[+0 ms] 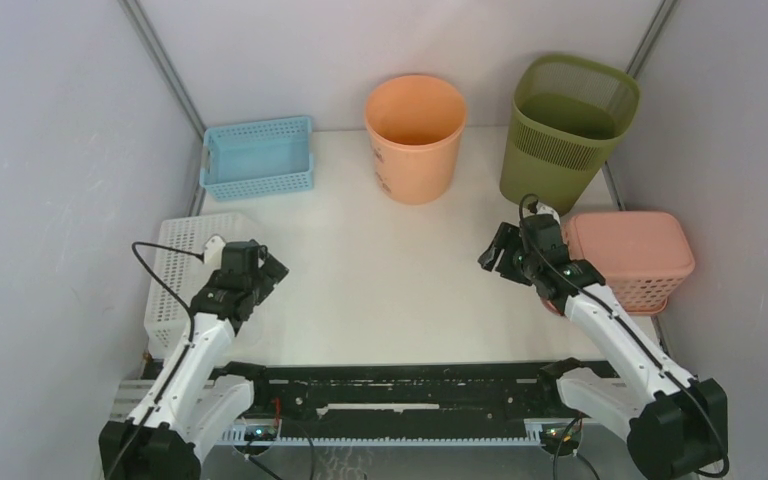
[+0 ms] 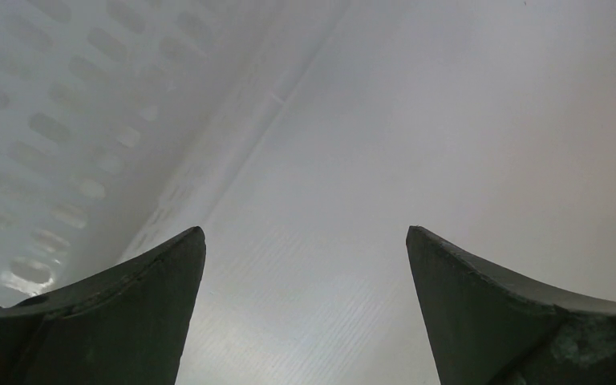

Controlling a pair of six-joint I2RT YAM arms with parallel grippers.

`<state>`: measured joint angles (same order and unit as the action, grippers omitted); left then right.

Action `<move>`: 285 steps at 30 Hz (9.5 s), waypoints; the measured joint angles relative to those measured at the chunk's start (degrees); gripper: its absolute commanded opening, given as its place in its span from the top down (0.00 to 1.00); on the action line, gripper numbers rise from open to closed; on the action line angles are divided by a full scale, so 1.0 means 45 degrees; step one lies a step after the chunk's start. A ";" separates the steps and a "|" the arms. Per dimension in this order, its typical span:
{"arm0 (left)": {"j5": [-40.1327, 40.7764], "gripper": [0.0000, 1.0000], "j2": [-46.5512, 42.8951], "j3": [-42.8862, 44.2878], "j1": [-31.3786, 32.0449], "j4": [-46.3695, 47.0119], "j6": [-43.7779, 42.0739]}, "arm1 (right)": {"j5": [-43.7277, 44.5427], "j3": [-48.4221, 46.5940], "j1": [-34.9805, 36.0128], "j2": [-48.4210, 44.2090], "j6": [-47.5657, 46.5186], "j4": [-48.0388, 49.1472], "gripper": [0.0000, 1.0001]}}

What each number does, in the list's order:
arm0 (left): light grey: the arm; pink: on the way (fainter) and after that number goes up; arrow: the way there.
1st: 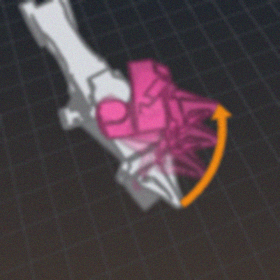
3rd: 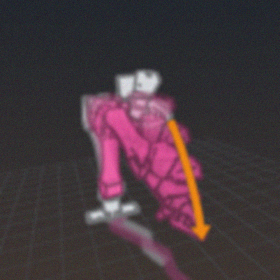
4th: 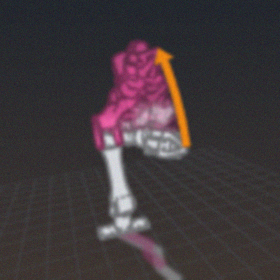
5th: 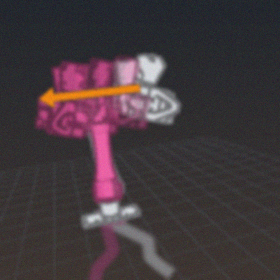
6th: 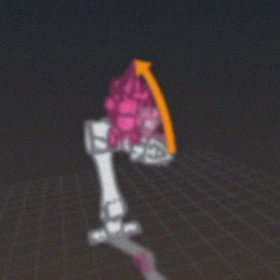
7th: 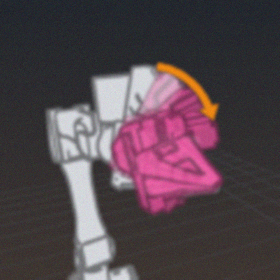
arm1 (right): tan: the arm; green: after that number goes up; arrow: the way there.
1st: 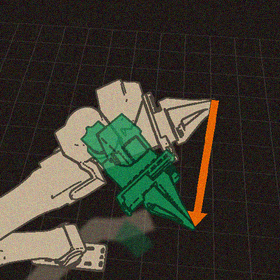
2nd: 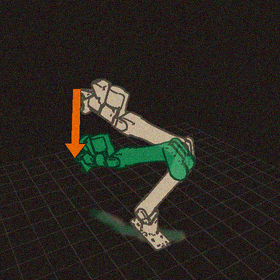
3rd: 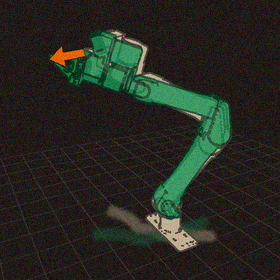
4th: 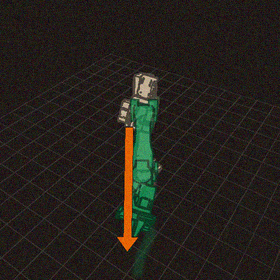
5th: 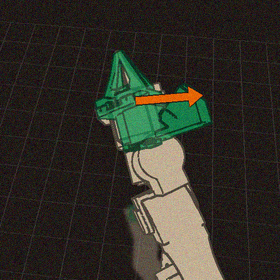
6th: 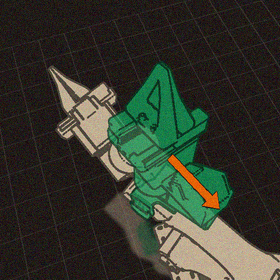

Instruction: Turn the large container upside down

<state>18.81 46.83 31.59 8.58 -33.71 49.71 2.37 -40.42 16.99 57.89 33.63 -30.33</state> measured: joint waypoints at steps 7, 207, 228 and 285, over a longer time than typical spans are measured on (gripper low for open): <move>0.0000 0.04 0.0709 0.0000 -0.1418 0.0607 0.0243 | -0.0923 -0.0107 0.0937 -0.0520 -0.0563 0.0291 0.26; -0.3886 0.00 -0.5945 -0.1234 0.4124 0.0272 -0.1161 | -0.1797 -0.3274 0.1821 1.2502 1.1385 2.3392 1.00; -0.4036 0.00 -0.5882 -0.1185 0.4129 -0.0117 -0.1292 | 0.0029 -1.8078 0.1928 2.1541 1.3367 2.4538 1.00; -0.4221 0.00 -0.5498 -0.1185 0.4129 -0.0063 -0.1282 | -0.0724 -0.3696 0.2327 1.4265 1.2104 1.8365 0.00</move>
<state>-0.19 22.09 26.26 27.16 -34.00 43.94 -0.89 -57.06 27.46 122.08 88.09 52.31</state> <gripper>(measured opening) 0.996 1.001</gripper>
